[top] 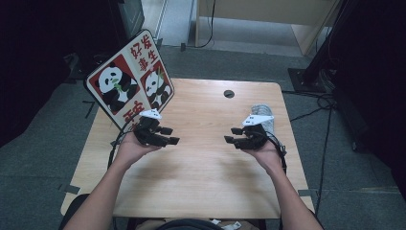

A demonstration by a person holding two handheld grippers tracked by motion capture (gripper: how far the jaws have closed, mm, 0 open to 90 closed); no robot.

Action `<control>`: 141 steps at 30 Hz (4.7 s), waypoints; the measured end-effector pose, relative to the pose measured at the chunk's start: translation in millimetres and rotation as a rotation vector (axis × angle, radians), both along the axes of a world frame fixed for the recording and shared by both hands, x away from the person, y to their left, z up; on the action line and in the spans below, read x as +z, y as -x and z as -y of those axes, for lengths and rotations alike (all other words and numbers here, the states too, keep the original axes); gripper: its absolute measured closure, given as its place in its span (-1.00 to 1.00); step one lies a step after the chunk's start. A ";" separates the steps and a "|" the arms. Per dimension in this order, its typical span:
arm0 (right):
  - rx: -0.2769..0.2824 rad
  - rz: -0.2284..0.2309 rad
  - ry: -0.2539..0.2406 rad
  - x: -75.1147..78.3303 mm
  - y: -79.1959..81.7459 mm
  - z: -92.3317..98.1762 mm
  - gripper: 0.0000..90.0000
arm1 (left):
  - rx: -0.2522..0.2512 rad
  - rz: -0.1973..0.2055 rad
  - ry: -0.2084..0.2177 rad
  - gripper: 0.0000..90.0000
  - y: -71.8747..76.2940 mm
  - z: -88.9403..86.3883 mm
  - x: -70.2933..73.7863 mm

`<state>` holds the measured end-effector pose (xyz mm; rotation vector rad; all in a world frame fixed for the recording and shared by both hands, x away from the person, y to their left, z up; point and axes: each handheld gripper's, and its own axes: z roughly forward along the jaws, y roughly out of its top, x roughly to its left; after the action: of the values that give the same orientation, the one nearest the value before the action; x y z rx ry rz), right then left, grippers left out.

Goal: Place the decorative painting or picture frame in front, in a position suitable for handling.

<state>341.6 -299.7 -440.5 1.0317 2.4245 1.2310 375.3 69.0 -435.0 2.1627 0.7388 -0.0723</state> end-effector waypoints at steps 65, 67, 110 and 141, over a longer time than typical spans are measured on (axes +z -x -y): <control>0.051 -0.076 0.018 -1.3 -16.6 -6.7 0.06 | 0.054 0.001 0.032 -0.10 16.0 -47.3 22.0; 0.050 -0.080 0.023 -1.7 -17.0 -7.5 0.06 | 0.057 0.000 0.032 -0.10 16.6 -49.1 22.4; 0.050 -0.129 0.041 -6.1 -26.1 -12.0 0.04 | 0.272 0.036 0.086 -0.07 30.4 -151.0 42.1; 0.036 -0.134 0.058 -9.3 -16.9 -7.8 0.07 | 0.374 0.019 0.107 0.00 -3.1 -187.9 61.9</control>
<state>358.5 -291.9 -449.8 1.0912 2.5738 1.1287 378.5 256.9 -373.1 1.8896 1.0902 0.1020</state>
